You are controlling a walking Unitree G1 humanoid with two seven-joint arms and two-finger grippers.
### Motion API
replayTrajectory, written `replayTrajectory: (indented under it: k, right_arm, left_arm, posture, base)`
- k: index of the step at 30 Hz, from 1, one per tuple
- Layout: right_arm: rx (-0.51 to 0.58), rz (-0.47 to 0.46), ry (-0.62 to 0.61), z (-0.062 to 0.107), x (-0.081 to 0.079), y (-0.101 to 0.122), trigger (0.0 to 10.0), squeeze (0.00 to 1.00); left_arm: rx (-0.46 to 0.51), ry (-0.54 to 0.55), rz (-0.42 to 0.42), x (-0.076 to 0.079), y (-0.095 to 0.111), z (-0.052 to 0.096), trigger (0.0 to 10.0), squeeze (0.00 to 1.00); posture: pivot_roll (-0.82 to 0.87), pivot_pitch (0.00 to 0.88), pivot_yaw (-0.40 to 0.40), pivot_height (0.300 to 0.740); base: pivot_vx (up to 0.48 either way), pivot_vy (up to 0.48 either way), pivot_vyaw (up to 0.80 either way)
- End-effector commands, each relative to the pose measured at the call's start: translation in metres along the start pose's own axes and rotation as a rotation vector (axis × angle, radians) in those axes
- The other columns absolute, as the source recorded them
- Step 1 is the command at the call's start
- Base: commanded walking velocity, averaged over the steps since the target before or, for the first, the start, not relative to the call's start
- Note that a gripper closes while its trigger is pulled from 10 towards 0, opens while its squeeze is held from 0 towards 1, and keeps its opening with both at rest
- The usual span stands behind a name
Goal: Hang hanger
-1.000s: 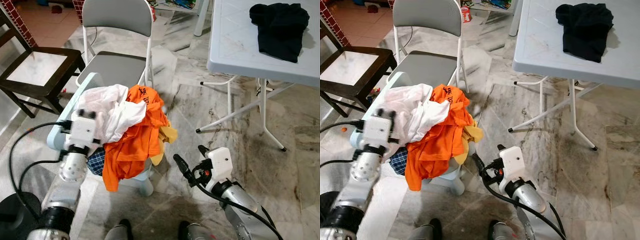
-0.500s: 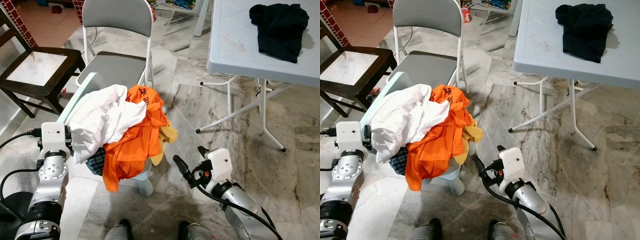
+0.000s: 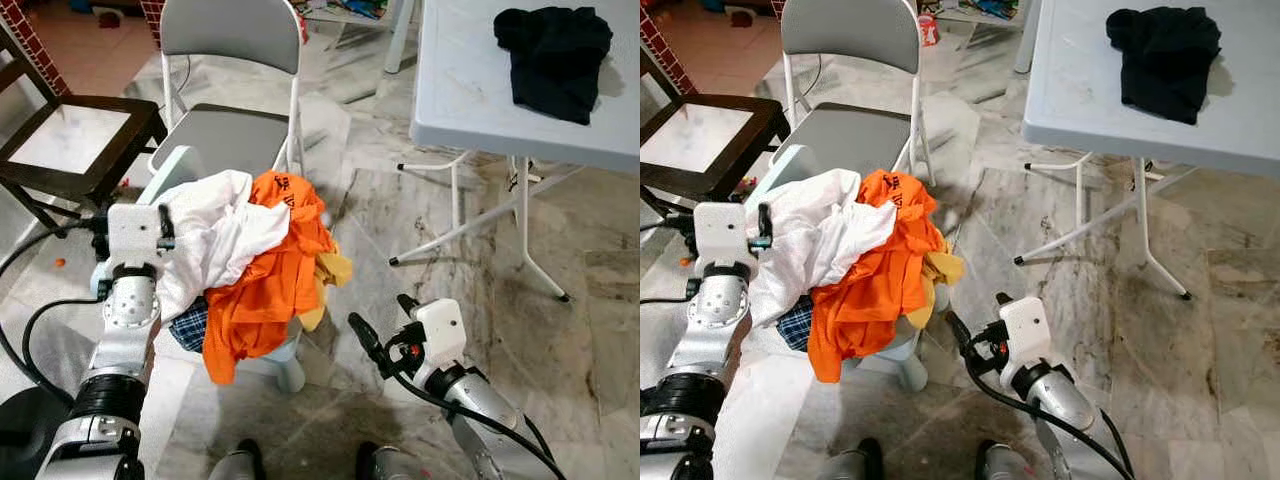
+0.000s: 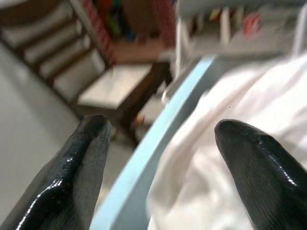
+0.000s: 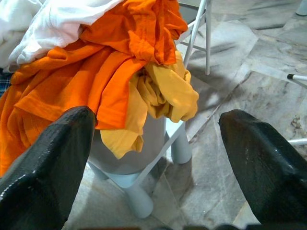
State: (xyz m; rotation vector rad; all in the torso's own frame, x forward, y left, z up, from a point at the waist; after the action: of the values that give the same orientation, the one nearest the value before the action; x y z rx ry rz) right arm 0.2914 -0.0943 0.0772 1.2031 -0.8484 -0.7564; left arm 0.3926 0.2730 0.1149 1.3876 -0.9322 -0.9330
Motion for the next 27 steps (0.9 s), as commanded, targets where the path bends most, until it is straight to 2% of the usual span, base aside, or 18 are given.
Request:
replayTrajectory:
  k: [1,2,3,6,8,9,10,11,12,13,16,18,21,27]
  right_arm:
    - [0.004,0.001,0.002,0.003,-0.002,0.001,10.0,0.0]
    - [0.003,0.001,0.001,0.003,-0.002,0.0,10.0,0.0]
    - [0.002,0.002,0.0,0.003,-0.002,0.0,10.0,0.0]
    - [0.001,0.002,-0.001,0.004,-0.002,0.0,10.0,0.0]
    - [0.001,0.002,-0.003,0.004,-0.002,0.0,10.0,0.0]
    - [0.001,0.002,-0.003,0.004,-0.002,0.0,10.0,0.0]
    - [0.001,0.002,-0.003,0.004,-0.002,0.0,10.0,0.0]
    - [0.001,0.003,-0.004,0.005,-0.002,0.0,10.0,0.0]
    - [0.001,0.004,-0.004,0.005,-0.003,0.0,10.0,0.0]
    - [0.001,0.005,-0.004,0.005,-0.003,0.0,10.0,0.0]
    - [0.001,0.005,-0.004,0.005,-0.003,0.0,10.0,0.0]
    - [0.001,0.005,-0.005,0.004,-0.003,0.0,10.0,0.0]
    - [0.001,0.005,-0.002,0.004,-0.004,0.0,10.0,0.0]
    - [0.0,0.006,-0.003,0.004,-0.004,0.0,10.0,0.0]
  left_arm:
    - [-0.095,0.056,0.048,-0.013,-0.017,-0.001,10.0,0.0]
    - [-0.147,0.069,0.073,-0.015,-0.024,-0.002,10.0,0.0]
    - [-0.157,0.069,0.079,-0.015,-0.026,-0.003,10.0,0.0]
    - [-0.232,0.034,0.126,-0.007,-0.037,-0.003,10.0,0.0]
    - [-0.26,-0.046,0.173,0.01,-0.04,-0.004,10.0,0.0]
    - [-0.26,-0.046,0.173,0.01,-0.04,-0.004,10.0,0.0]
    - [-0.261,-0.084,0.191,0.018,-0.038,-0.005,9.4,0.0]
    - [-0.263,-0.139,0.209,0.03,-0.036,-0.005,4.4,0.0]
    - [-0.262,-0.163,0.227,0.036,-0.034,-0.005,0.8,0.0]
    - [-0.261,-0.201,0.247,0.046,-0.032,-0.005,0.0,0.0]
    - [-0.261,-0.243,0.265,0.056,-0.03,-0.003,0.0,0.0]
    - [-0.299,-0.334,0.3,0.083,-0.037,0.006,0.0,0.0]
    - [-0.324,-0.386,0.332,0.099,-0.042,0.014,0.0,0.0]
    - [-0.32,-0.403,0.353,0.107,-0.043,0.019,0.0,0.0]
  posture:
    - [-0.11,0.229,-0.003,0.74]
    - [-0.11,0.229,-0.003,0.74]
    - [-0.11,0.229,-0.003,0.74]
    - [-0.12,0.229,-0.001,0.74]
    - [-0.12,0.231,0.001,0.74]
    - [-0.12,0.231,0.001,0.74]
    - [-0.12,0.231,0.001,0.74]
    - [-0.12,0.231,0.001,0.74]
    - [-0.12,0.231,0.003,0.74]
    - [-0.12,0.231,0.003,0.74]
    - [-0.12,0.231,0.003,0.74]
    - [-0.12,0.23,0.005,0.74]
    - [-0.12,0.23,0.004,0.74]
    - [-0.12,0.229,0.004,0.74]
  base:
    - [0.0,0.0,0.0]
    - [0.0,0.0,0.0]
    - [0.0,0.0,0.0]
    - [0.0,0.0,0.0]
    - [0.0,0.0,0.0]
    - [0.0,0.0,0.0]
    - [0.0,0.0,0.0]
    - [0.0,0.0,0.0]
    - [0.0,0.0,0.0]
    - [0.0,0.0,0.0]
    - [0.0,0.0,0.0]
    - [0.0,0.0,0.0]
    - [0.0,0.0,0.0]
    - [0.0,0.0,0.0]
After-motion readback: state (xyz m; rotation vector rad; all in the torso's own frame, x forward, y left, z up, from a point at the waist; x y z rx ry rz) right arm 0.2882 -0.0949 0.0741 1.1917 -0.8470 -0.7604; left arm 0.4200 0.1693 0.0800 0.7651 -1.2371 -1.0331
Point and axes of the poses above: a point about 5 cm out from each wrist's last joint towards the gripper, its own z axis pointing back from the gripper into the wrist, its own y axis along the axis of the wrist's last joint, x = y × z, the point moved 6 cm from there along -z, pointing out of the wrist towards the gripper, and after that the axes turned 11 degrees about z, right-handed, at the moved point
